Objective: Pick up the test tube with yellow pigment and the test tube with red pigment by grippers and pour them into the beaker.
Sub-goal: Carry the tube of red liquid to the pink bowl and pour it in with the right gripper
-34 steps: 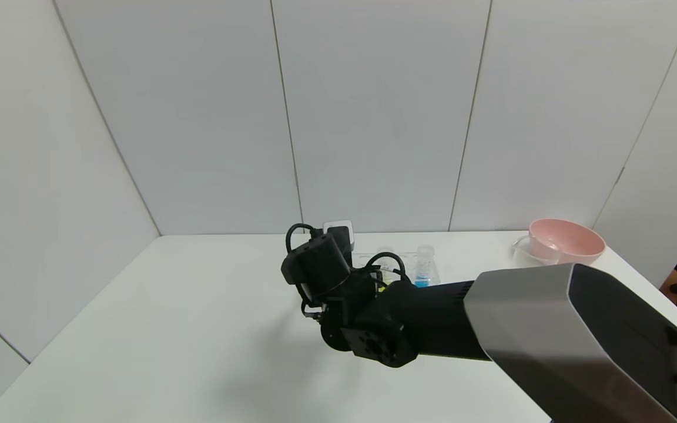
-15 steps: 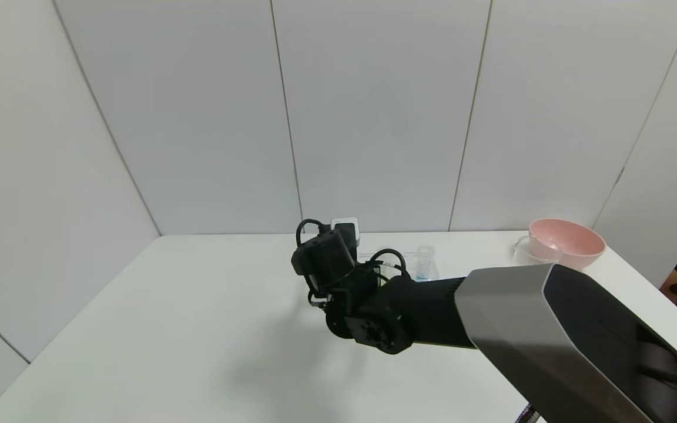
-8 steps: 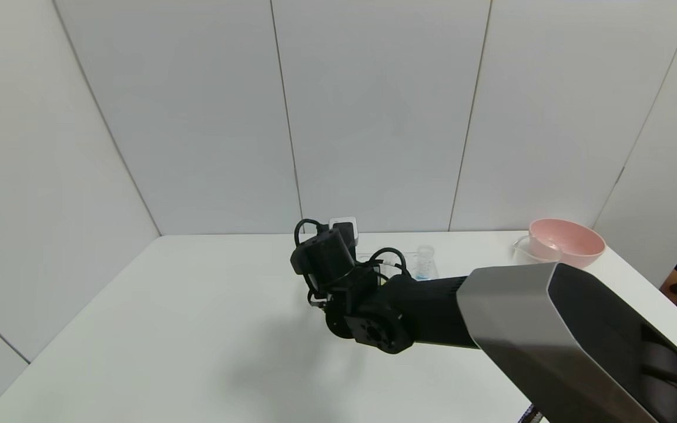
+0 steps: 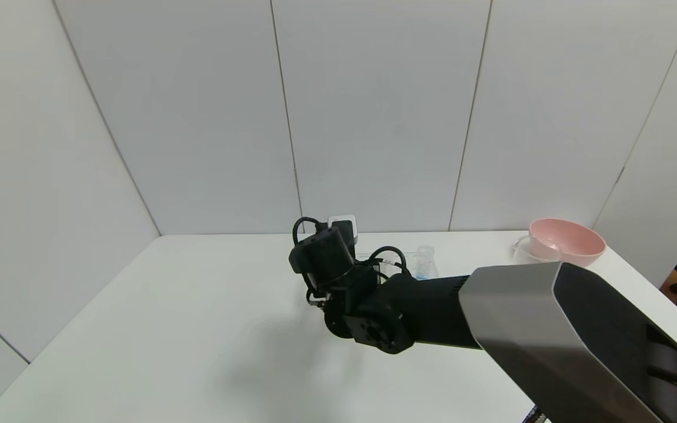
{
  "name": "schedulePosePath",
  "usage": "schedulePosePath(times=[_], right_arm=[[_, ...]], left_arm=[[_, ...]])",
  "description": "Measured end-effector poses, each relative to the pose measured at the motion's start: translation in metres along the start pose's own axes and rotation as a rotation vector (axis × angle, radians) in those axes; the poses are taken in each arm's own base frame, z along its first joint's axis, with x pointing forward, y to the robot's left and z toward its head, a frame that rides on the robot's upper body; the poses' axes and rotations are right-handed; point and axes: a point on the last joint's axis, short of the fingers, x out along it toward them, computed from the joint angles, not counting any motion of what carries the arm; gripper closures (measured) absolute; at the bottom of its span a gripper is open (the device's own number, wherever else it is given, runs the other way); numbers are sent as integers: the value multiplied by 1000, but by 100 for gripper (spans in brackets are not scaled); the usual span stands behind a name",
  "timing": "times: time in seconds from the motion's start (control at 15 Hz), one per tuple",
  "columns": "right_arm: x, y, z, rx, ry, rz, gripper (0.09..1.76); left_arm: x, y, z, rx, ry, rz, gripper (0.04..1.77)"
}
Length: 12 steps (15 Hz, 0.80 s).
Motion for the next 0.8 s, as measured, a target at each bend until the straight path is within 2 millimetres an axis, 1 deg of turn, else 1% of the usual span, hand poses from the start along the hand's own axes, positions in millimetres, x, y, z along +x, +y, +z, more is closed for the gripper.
schedulePosePath(times=[0.13,0.27,0.53,0.8], right_arm=[[-4,-1,6,-18,-10,4,137],[-11,-2,17,-23,-28,12,137],[-32,-3,43,-12,-72,37,137],[-46,-5,54,-4,-88,48,137]], left_arm=[[0,0,0,0,0,0,9],[0,0,0,0,0,0,9],[0,0,0,0,0,0,9],[0,0,0,0,0,0,9]])
